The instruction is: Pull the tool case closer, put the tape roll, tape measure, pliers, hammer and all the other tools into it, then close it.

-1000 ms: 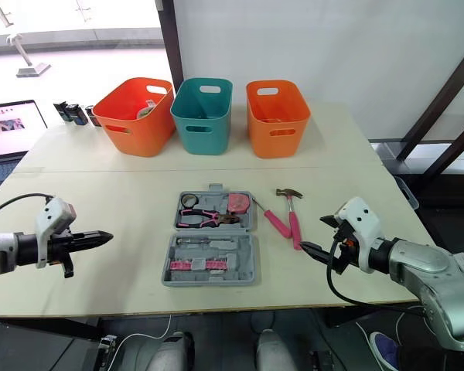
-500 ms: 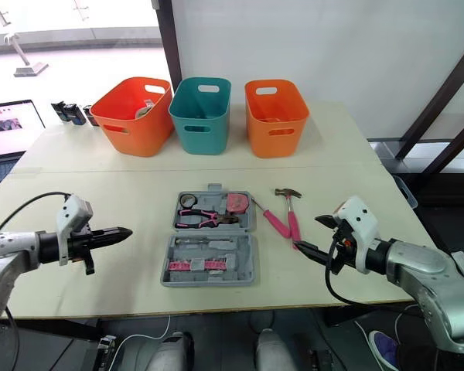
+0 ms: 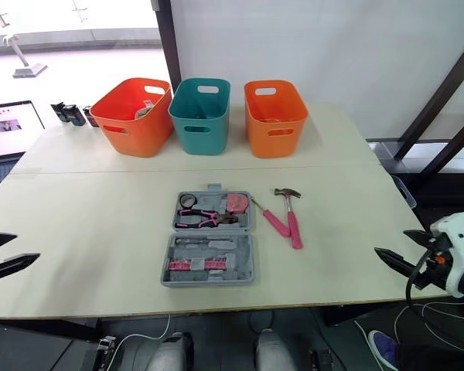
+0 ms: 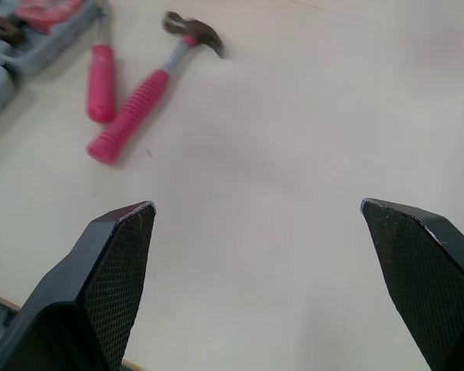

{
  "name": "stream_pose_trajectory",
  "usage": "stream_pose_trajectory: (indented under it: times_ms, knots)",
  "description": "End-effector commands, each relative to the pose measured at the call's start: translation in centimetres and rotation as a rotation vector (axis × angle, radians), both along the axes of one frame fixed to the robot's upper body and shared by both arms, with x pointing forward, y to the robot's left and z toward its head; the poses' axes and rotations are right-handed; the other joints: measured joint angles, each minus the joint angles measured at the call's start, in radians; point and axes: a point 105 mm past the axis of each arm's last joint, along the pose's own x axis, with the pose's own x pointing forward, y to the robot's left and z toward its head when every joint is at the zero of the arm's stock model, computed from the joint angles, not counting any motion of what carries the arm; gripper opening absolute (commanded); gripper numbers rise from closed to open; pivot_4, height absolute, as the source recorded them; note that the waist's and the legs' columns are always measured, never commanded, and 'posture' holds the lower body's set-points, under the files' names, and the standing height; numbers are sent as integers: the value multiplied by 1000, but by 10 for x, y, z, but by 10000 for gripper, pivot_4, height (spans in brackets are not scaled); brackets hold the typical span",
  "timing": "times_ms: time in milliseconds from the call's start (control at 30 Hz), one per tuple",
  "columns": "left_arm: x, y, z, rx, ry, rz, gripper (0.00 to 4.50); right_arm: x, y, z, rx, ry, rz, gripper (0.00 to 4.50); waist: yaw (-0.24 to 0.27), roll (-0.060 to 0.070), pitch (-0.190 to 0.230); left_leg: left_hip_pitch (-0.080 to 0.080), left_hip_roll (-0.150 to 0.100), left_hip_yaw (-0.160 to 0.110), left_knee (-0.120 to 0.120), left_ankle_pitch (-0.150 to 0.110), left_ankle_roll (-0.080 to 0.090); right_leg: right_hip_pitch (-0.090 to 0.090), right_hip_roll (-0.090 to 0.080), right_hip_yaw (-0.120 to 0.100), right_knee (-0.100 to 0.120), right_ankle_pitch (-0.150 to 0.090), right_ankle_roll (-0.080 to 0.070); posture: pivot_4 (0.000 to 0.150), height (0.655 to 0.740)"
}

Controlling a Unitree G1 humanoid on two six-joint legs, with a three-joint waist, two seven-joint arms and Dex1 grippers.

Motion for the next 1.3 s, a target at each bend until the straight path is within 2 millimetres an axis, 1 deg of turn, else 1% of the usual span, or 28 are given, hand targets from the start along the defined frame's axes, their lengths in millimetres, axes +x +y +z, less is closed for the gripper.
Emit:
stream_pose_trajectory:
  times_ms: [33, 200, 300, 367, 400, 500, 533, 567, 633, 667, 733, 767, 833, 900, 933, 1033, 1167, 1233, 1300]
  knots:
    - [-7, 8, 3, 17, -41, 43, 44354, 2, 0, 9, -27, -29, 26, 45000, -4, 1, 0, 0, 0, 1, 0, 0, 0, 0, -1, 0, -1, 0, 0, 1500, 7400]
    - [-7, 2, -5, 4, -50, 49, 44354, 5, 6, 9, -21, -34, 45, 45000, -13, 0, 0, 0, 0, 1, -2, 0, 0, 1, -1, 0, -4, 0, -1, 1500, 7400]
    - [1, -15, -8, -20, -75, 8, 44354, 5, 18, 9, -13, -20, 86, 45000, -13, 1, 0, 0, 0, 1, -3, 0, 0, 2, -1, 0, -5, 0, 0, 1500, 7400]
    - [10, -30, -9, -31, -105, -26, 44354, 5, 33, 9, 2, -9, 120, 45000, -13, 1, 0, 0, 0, 1, -3, 0, 0, 4, -1, 0, -5, 0, 0, 1500, 7400]
    - [14, -39, -11, -33, -119, -47, 44354, 5, 43, 9, 13, -7, 139, 45000, -13, 1, 0, 0, 0, 1, -3, 0, 0, 5, -1, 0, -5, 1, 0, 1500, 7400]
    - [28, -81, -19, -62, -147, -160, 44354, 10, 83, 9, 58, -14, 178, 45000, -12, 0, 0, 0, 0, 1, -3, 0, 0, 7, 0, 0, -5, 1, 0, 1500, 7400]
    - [30, -89, -20, -70, -158, -181, 44354, 11, 90, 8, 62, -16, 180, 45000, -12, 0, 0, 0, 0, 1, -2, 0, 0, 7, 0, 0, -5, 1, -1, 1500, 7400]
    - [33, -103, -20, -80, -188, -222, 44354, 13, 99, 7, 62, -18, 171, 45000, -12, 0, 0, -1, 0, 1, -2, 0, 0, 7, 0, 0, -5, 1, -1, 1500, 7400]
    - [34, -137, -22, -122, -201, -338, 44354, 25, 117, 2, 38, -43, 110, 45000, -13, -1, -1, -1, 0, 1, -2, 0, 0, 7, 1, 0, -5, 1, -1, 1500, 7400]
    - [31, -156, -21, -168, -188, -415, 44354, 36, 125, 0, 44, -68, 31, 45000, -16, -1, -1, -1, 0, 1, -2, 0, 0, 7, 1, 0, -5, 1, -1, 1500, 7400]
    - [26, -174, -21, -217, -159, -490, 44354, 51, 134, 1, 41, -99, -72, 45000, -20, -1, -1, -1, 1, 1, -1, 0, 0, 6, 2, 0, -5, 3, -3, 1500, 7400]
    - [23, -181, -20, -222, -145, -530, 44354, 58, 142, 0, 55, -102, -98, 45000, -20, -1, -1, -2, 1, 1, -1, 0, 0, 5, 2, 0, -5, 3, -4, 1500, 7400]
    - [20, -191, -14, -238, -138, -585, 44354, 75, 154, -2, 79, -102, -168, 45000, -21, 0, -1, -2, 2, 1, -2, 1, 1, 5, 2, 1, -5, 4, -4, 1500, 7400]
    - [20, -197, -9, -246, -146, -605, 44354, 89, 158, -7, 110, -76, -249, 45000, -20, 0, -1, -3, 2, 1, -2, 1, 1, 4, 3, 1, -5, 4, -4, 1500, 7400]
    - [19, -199, -9, -239, -137, -620, 44354, 97, 160, -10, 98, -72, -270, 45000, -19, 0, -1, -3, 2, 0, -2, 1, 1, 4, 3, 1, -5, 4, -4, 1500, 7400]
    - [19, -205, -5, -229, -142, -646, 44354, 129, 165, -19, 105, -52, -365, 45000, -19, 0, 0, -4, 1, 1, -2, 1, 1, 4, 3, 1, -5, 3, -4, 1500, 7400]
    - [19, -210, -4, -219, -152, -651, 44354, 156, 162, -34, 93, -5, -460, 45000, -20, 1, 0, -5, 2, 0, -2, 1, 1, 3, 3, 1, -5, 4, -3, 1500, 7400]
    - [17, -212, -2, -216, -161, -654, 44354, 165, 164, -40, 89, 12, -460, 45000, -20, 1, 0, -5, 2, 0, -2, 1, 1, 3, 3, 1, -5, 4, -1, 1500, 7400]
    - [18, -211, 0, -209, -173, -636, 44354, 175, 169, -50, 69, 40, -443, 45000, -21, 1, 0, -5, 2, 0, -3, 1, 1, 3, 3, 1, -5, 4, 0, 1500, 7400]
